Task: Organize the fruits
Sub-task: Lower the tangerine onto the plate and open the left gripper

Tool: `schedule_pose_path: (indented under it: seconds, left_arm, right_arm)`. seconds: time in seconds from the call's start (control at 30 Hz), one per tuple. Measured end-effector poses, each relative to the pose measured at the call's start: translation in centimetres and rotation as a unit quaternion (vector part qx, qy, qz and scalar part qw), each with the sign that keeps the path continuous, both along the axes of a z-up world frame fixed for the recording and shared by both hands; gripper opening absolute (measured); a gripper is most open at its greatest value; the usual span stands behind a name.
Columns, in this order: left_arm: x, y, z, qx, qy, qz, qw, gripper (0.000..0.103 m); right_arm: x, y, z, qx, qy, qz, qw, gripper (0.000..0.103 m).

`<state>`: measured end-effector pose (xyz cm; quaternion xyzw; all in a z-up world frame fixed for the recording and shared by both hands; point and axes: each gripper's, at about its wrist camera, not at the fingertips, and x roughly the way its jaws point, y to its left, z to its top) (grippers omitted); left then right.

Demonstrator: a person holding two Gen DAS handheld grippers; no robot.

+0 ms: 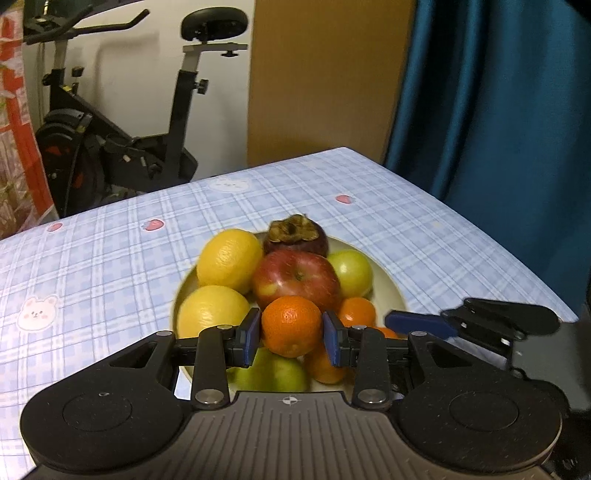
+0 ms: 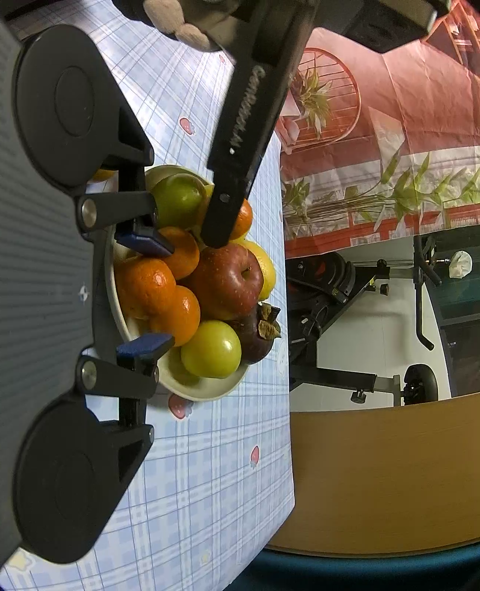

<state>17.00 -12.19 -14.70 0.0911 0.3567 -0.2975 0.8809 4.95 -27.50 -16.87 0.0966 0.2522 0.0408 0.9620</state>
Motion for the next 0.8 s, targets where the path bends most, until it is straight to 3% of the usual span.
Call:
schedule_pose_path:
  seconds: [0.23, 0.37, 0.57, 0.8]
  left_arm:
    - [0.6, -0.1, -0.2, -0.002, -0.002, 0.011, 0.9999, 0.042]
    - [0.6, 0.0, 0.1, -0.009, -0.004, 0.013, 0.9999, 0.056]
    - [0.5, 0.6, 0.7, -0.021, -0.009, 0.025, 0.9994, 0.056]
    - [-0.6, 2.3, 1.5, -0.017, -0.025, 0.044, 0.9986, 0.057]
  right_arm:
    - [0.0, 0.0, 0.0, 0.000, 0.001, 0.001, 1.000, 0.049]
    - [-0.1, 0.1, 0.0, 0.000, 0.000, 0.000, 1.000, 0.049]
    - [-0.1, 0.0, 0.1, -0.002, -0.007, -0.004, 1.000, 0.055]
    - [-0.5, 0.2, 0.4, -0.003, -0.020, 0.003, 1.000, 0.055]
